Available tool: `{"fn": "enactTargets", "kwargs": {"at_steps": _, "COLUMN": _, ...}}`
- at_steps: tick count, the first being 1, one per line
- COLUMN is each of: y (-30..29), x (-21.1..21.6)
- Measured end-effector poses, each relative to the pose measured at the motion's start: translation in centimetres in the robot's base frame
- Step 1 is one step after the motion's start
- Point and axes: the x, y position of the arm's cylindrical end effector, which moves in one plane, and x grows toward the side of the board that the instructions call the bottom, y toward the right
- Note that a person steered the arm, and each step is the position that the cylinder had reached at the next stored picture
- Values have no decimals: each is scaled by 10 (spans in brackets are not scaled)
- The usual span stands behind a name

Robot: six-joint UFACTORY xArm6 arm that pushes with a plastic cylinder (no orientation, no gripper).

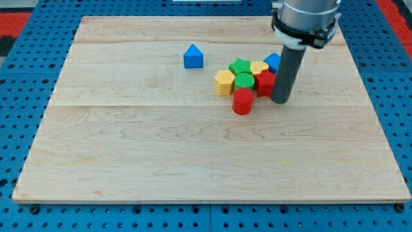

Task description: Separate the green blocks from the red star

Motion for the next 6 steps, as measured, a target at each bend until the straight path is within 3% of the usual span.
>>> {"fn": "enactTargets", "kwargs": {"at_steps": 2, "y": -6, "x": 6}}
{"fn": "enactTargets", "kwargs": {"at_steps": 4, "y": -66, "x": -6}}
{"fn": "enactTargets", "kwargs": {"at_steps": 6, "y": -61, "x": -69}}
